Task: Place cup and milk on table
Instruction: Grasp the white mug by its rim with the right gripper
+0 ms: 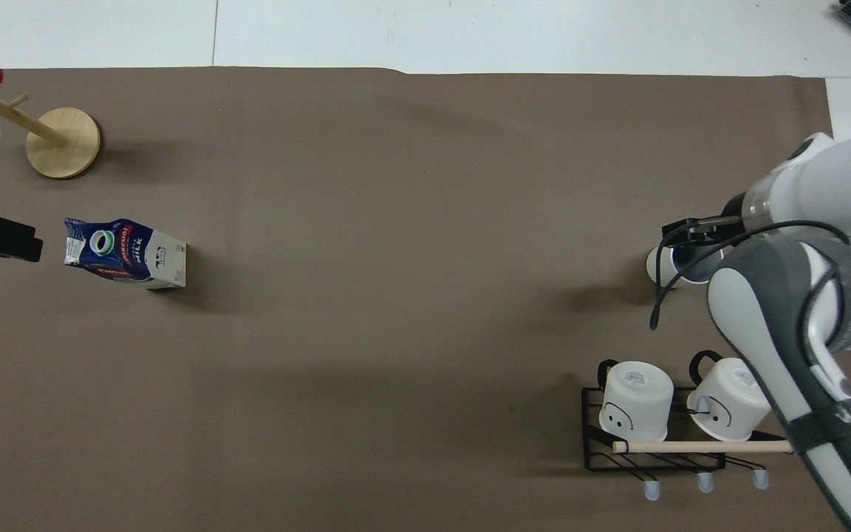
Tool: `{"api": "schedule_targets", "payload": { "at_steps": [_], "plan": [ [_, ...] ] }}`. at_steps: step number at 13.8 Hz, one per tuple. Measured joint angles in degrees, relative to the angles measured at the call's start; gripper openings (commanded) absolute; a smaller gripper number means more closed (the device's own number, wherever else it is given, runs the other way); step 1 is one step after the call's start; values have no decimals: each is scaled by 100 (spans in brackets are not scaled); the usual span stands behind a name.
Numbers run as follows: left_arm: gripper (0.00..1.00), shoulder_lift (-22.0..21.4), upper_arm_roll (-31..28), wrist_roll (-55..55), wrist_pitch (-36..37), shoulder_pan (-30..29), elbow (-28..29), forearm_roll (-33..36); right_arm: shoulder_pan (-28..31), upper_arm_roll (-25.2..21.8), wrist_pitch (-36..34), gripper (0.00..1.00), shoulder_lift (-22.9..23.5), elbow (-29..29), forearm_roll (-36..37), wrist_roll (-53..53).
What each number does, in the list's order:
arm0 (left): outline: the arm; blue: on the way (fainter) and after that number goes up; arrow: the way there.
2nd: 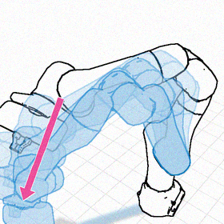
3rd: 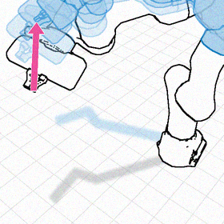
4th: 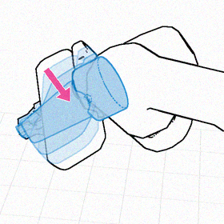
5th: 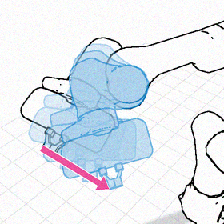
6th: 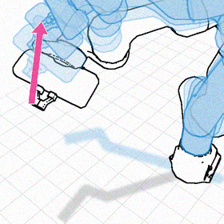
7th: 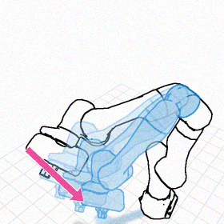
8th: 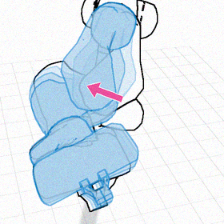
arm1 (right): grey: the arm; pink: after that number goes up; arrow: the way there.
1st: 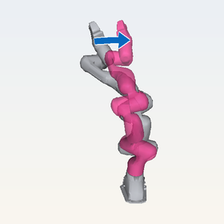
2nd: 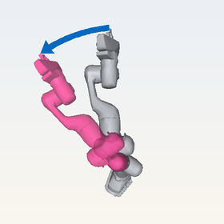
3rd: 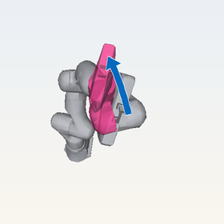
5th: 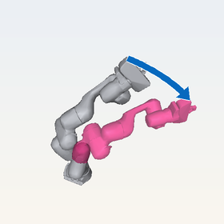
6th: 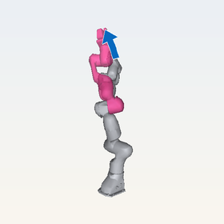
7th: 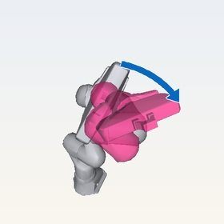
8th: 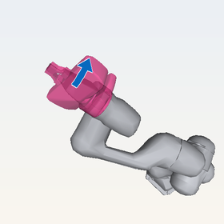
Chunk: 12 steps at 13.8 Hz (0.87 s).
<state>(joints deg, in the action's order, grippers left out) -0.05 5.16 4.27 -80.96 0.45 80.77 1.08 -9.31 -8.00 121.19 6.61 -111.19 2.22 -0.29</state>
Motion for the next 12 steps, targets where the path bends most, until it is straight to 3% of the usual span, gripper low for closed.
{"api": "schedule_targets", "payload": {
  "at_steps": [12],
  "plan": [
    [100,0,0,0,-11,0,0,-20,-5,-6,1292,99,323,-953,0,0]
  ]
}}
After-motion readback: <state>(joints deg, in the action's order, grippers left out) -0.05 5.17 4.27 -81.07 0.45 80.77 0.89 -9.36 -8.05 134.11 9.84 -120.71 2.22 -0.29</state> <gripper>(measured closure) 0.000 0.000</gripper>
